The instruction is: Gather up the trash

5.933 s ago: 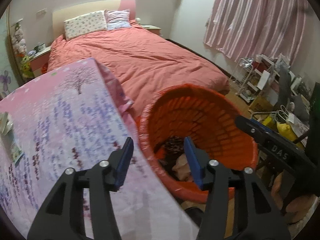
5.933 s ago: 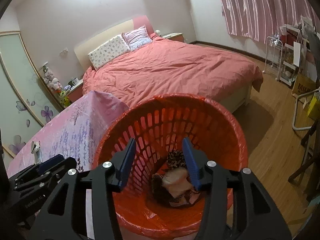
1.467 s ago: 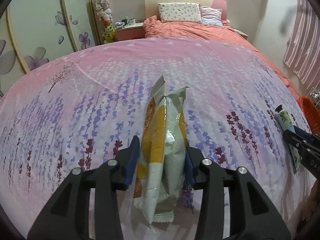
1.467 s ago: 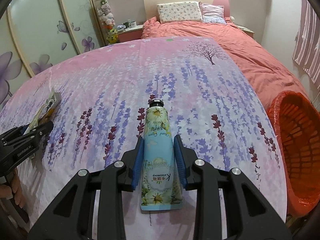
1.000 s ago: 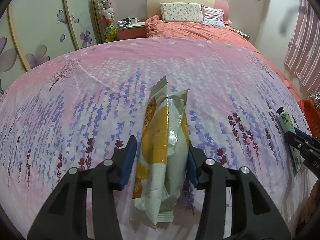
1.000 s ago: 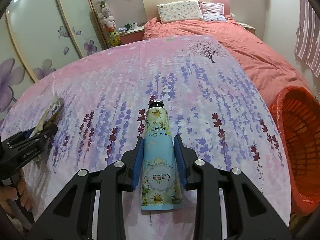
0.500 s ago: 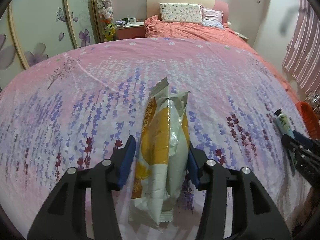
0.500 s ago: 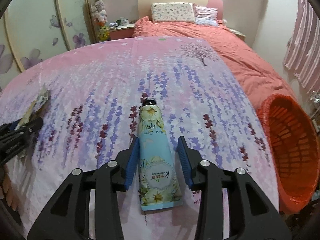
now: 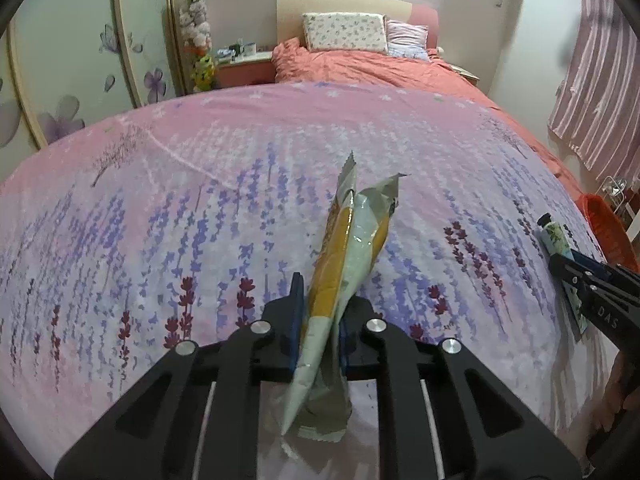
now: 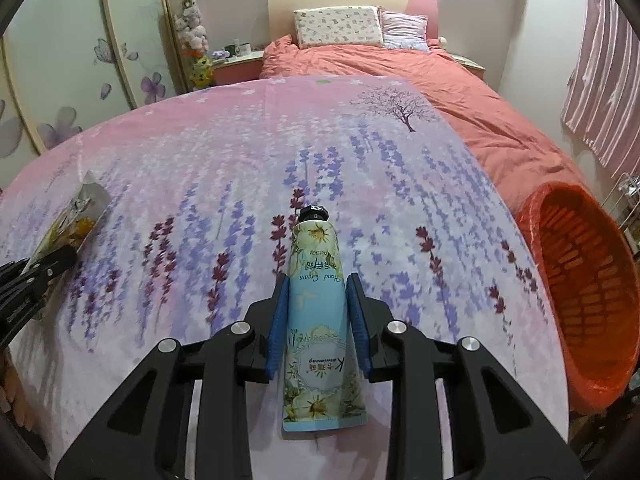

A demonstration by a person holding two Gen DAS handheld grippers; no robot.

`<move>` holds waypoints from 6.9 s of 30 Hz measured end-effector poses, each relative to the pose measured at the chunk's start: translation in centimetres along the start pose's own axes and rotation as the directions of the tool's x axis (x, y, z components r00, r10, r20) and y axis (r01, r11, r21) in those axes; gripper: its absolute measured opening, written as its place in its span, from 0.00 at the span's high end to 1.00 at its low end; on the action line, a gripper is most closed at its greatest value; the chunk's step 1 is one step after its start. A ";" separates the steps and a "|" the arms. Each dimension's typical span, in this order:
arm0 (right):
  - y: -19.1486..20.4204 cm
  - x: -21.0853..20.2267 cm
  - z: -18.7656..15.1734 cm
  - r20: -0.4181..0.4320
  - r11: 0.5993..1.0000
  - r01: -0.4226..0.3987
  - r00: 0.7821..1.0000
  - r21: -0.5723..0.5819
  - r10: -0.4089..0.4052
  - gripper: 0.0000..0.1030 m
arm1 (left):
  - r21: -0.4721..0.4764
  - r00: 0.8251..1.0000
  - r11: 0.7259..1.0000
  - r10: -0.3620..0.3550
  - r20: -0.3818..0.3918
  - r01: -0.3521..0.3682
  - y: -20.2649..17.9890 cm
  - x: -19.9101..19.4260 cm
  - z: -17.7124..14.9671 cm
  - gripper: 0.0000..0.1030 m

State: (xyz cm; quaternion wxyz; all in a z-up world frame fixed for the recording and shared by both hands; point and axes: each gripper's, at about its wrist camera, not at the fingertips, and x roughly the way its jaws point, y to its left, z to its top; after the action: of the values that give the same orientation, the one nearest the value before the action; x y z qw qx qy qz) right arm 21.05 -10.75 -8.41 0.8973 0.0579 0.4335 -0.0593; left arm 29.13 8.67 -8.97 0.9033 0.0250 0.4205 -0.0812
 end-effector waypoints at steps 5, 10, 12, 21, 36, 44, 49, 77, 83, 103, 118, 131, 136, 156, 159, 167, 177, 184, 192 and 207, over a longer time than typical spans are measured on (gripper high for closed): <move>-0.7 -1.8 -0.3 0.029 0.999 -0.032 0.999 0.027 0.032 0.71 | -0.007 0.999 0.999 -0.031 0.027 0.032 -0.9 -2.3 0.2 0.86; -2.2 -4.6 0.4 0.083 0.998 -0.042 0.996 0.046 0.038 0.71 | -0.014 0.996 0.997 -0.071 0.054 0.072 -2.6 -4.9 0.9 0.86; -3.0 -5.9 0.7 0.108 0.998 -0.039 0.994 0.047 0.033 0.71 | -0.022 0.994 0.996 -0.090 0.063 0.091 -3.5 -5.9 1.4 0.86; -8.2 -10.9 1.5 0.213 0.997 -0.004 0.977 0.073 -0.011 0.71 | 0.047 0.979 0.985 -0.172 0.106 0.167 -11.2 -9.5 3.5 0.86; -22.9 -12.7 1.0 0.257 0.957 0.015 0.962 0.289 -0.093 0.71 | 0.223 0.909 0.890 -0.415 0.035 0.398 -30.2 -9.1 4.5 0.85; -28.4 -9.2 1.1 0.221 0.929 -0.030 0.974 0.368 -0.057 0.70 | 0.249 0.889 0.854 -0.450 -0.083 0.456 -38.5 -4.0 3.8 0.63; -30.3 -7.9 0.0 0.198 0.911 -0.039 0.979 0.411 -0.047 0.54 | 0.268 0.918 0.878 -0.382 -0.109 0.397 -39.9 -0.9 3.4 0.55; -17.5 -22.0 -9.8 0.381 0.890 0.304 0.821 0.339 -0.426 0.02 | 0.113 0.958 0.993 -0.001 0.288 -0.033 -20.0 -17.8 -7.8 0.04; -14.9 -22.9 -11.4 0.406 0.869 0.345 0.780 0.356 -0.476 0.02 | 0.029 0.938 0.997 0.060 0.343 -0.074 -17.3 -20.1 -10.6 0.04; -12.1 -21.5 -12.8 0.235 0.874 0.342 0.870 0.344 -0.433 0.02 | -0.014 0.947 0.995 0.100 0.304 -0.101 -14.2 -20.8 -13.8 0.04; -12.5 -20.5 -12.3 0.191 0.874 0.330 0.890 0.357 -0.415 0.02 | -0.013 0.955 0.995 0.096 0.281 -0.096 -14.9 -20.4 -13.1 0.04; -12.4 -21.0 -11.3 0.193 0.886 0.311 0.900 0.344 -0.391 0.02 | -0.023 0.941 0.992 0.124 0.315 -0.124 -15.5 -21.5 -12.0 0.04; -12.2 -21.0 -10.9 0.197 0.890 0.300 0.904 0.343 -0.381 0.02 | -0.037 0.940 0.992 0.129 0.315 -0.123 -15.1 -21.9 -11.5 0.04; -12.2 -21.0 -10.5 0.185 0.883 0.334 0.894 0.331 -0.407 0.02 | -0.038 0.946 0.994 0.113 0.304 -0.106 -14.5 -22.1 -11.2 0.04; -12.2 -21.1 -10.5 0.185 0.882 0.339 0.893 0.327 -0.411 0.02 | -0.036 0.947 0.994 0.110 0.303 -0.104 -14.6 -22.1 -11.3 0.04; -12.2 -21.0 -10.4 0.179 0.884 0.342 0.894 0.319 -0.411 0.02 | -0.038 0.947 0.994 0.106 0.302 -0.099 -14.5 -22.3 -11.3 0.04; -12.2 -21.0 -10.6 0.178 0.883 0.342 0.894 0.321 -0.411 0.02 | -0.033 0.949 0.995 0.099 0.298 -0.093 -14.8 -22.2 -11.5 0.04; -12.3 -21.0 -10.5 0.177 0.883 0.342 0.894 0.321 -0.411 0.02 | -0.033 0.950 0.995 0.099 0.296 -0.093 -14.9 -22.1 -11.4 0.04; -12.3 -21.0 -10.7 0.176 0.882 0.345 0.893 0.323 -0.414 0.02 | -0.032 0.951 0.995 0.096 0.294 -0.091 -14.9 -21.9 -11.4 0.04; -12.3 -21.0 -10.7 0.173 0.882 0.344 0.894 0.322 -0.412 0.02 | -0.034 0.951 0.995 0.099 0.293 -0.093 -14.9 -21.7 -11.4 0.04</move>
State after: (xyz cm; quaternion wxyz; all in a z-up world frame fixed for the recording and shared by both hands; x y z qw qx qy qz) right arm -2.11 -20.03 0.84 0.8955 0.0919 0.3134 -0.3023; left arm 4.26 -2.03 0.57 0.9588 0.0239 0.2806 -0.0360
